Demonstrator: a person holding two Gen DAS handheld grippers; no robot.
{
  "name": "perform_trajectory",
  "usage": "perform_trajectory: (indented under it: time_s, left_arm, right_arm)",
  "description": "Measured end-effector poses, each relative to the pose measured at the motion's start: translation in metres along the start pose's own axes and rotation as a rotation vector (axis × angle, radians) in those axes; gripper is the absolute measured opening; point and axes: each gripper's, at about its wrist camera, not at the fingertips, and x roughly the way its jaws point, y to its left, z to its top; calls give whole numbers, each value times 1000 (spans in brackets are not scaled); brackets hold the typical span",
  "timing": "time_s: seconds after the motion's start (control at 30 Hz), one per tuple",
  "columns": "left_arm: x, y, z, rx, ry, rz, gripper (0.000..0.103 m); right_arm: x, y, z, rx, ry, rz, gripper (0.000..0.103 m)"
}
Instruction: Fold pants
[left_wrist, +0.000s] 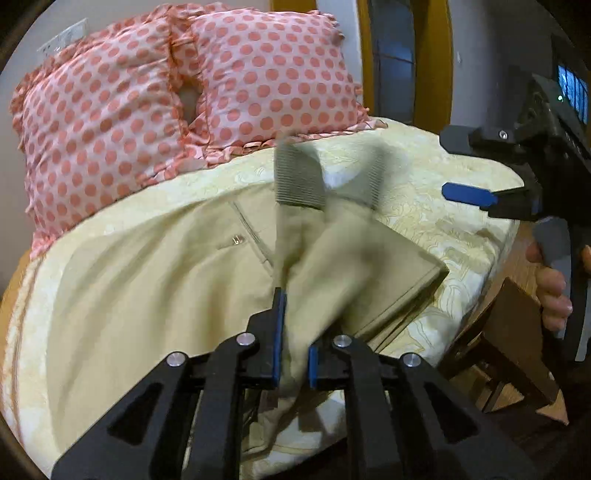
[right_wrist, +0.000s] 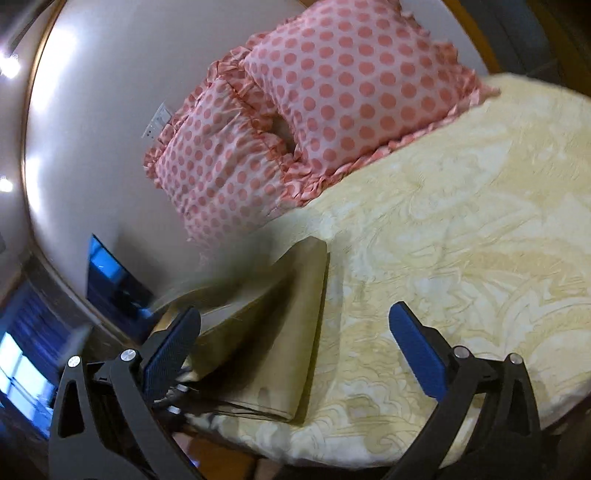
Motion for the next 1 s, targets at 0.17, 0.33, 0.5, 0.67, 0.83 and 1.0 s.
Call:
perform_trajectory:
  time_s: [0.17,0.33,0.5,0.67,0.83,1.0]
  left_arm:
    - [-11,-4,-12,29,-3,-1,13]
    - [-55,33,-20,-112,-69,-101,71]
    - [-69,161,-17,-415,-107,86,74]
    - [-12,249,-22,-634,89,-52,62]
    - [21,261,-19,-662,169,-212,61]
    - [39,262,-9,-659,192,-263,45]
  right_arm:
    - [34,-7,11,121,110,89,102]
    - [65,-6,18,146,207,90,99]
    - [97,-3,25,103,286,-5,69]
    - [119,-2,30,86,330,-67,58]
    - [128,-13,33,146,382,44,45]
    - [139,-18,37,157,443,101,13]
